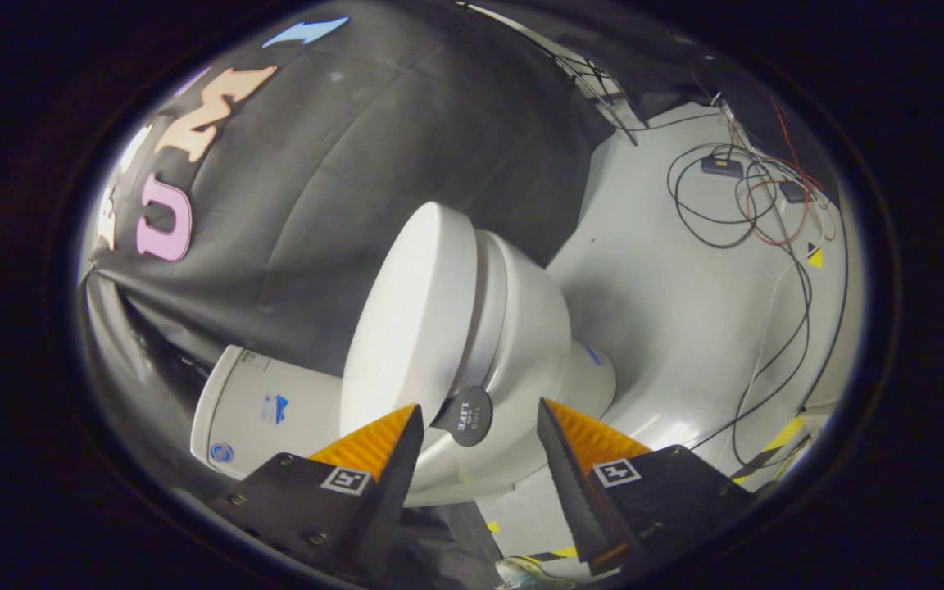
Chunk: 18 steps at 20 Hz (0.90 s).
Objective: Open the toilet lid.
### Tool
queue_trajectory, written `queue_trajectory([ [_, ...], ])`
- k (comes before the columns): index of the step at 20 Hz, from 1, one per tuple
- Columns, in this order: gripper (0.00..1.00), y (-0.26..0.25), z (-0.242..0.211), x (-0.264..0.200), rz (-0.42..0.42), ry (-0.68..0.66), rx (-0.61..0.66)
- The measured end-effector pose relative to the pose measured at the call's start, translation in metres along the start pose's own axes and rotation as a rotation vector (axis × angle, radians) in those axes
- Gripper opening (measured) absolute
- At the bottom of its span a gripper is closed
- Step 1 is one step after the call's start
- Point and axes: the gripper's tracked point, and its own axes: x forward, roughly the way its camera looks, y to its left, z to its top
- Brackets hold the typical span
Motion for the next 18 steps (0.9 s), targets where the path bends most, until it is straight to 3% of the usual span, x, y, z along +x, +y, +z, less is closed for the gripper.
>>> queue_trajectory([
  [1, 0.83, 0.008, -0.001, 0.005, 0.031, 0.006, 0.016],
  [4, 0.38, 0.007, -0.007, 0.016, 0.036, 0.015, -0.016],
  [5, 0.39, 0.002, 0.004, -0.008, 0.036, -0.003, 0.002],
  [6, 0.09, 0.003, 0.001, 0.013, 0.024, -0.028, 0.057],
  [12, 0.04, 0.011, -0.001, 0.013, 0.06, -0.068, 0.049],
  [18, 0.01, 0.011, 0.0, 0.011, 0.044, -0.093, 0.058],
])
